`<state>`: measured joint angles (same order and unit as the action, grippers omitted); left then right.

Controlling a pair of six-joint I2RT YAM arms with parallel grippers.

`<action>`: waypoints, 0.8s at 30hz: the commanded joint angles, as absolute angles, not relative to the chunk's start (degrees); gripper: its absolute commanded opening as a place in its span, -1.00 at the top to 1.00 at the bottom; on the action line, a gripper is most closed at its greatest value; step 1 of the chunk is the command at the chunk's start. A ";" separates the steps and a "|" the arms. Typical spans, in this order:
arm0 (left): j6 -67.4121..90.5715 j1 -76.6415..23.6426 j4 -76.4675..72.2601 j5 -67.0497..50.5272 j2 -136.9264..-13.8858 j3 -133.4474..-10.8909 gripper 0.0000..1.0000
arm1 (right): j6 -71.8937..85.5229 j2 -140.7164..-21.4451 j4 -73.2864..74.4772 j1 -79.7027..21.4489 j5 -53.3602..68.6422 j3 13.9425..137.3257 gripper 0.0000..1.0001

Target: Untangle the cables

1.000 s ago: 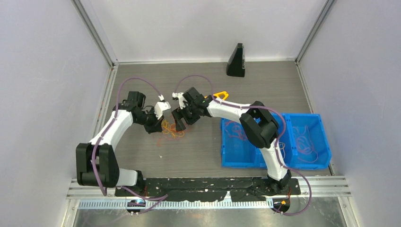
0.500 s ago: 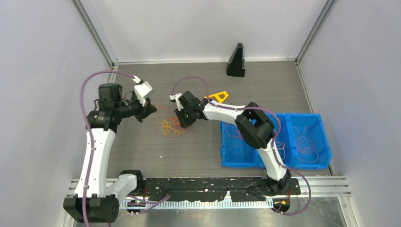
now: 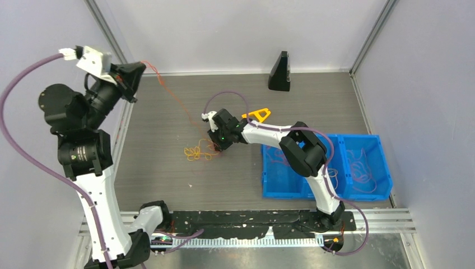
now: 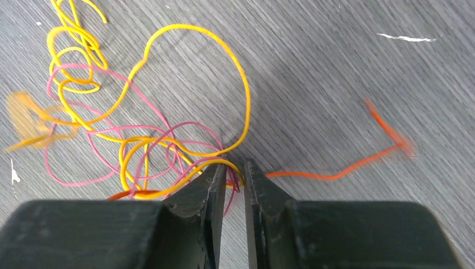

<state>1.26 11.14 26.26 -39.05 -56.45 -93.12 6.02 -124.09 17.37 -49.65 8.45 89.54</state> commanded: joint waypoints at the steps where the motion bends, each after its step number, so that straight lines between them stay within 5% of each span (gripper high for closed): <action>1: 11.57 13.35 17.78 -37.51 -58.15 -100.16 1.00 | 4.31 -124.65 19.92 -49.50 7.42 85.66 0.54; 9: 16.62 17.07 12.04 -34.35 -61.74 -109.05 1.00 | 3.68 -123.25 19.17 -49.48 9.56 85.33 0.39; 15: 25.97 17.23 5.56 -46.49 -62.07 -105.24 1.00 | 1.96 -116.40 19.50 -47.61 20.14 86.64 -0.52; 19: 26.84 17.19 3.05 -48.10 -60.12 -99.43 1.00 | -2.67 -109.17 19.89 -45.11 27.24 87.29 -0.82; 24: 28.55 17.14 2.13 -49.07 -60.01 -98.60 1.00 | -8.84 -102.20 21.27 -43.04 34.38 89.13 -0.91</action>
<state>25.43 16.91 6.28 -46.57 -60.14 -98.85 -2.13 -111.31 21.45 -44.45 25.85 86.26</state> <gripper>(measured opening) 0.007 0.950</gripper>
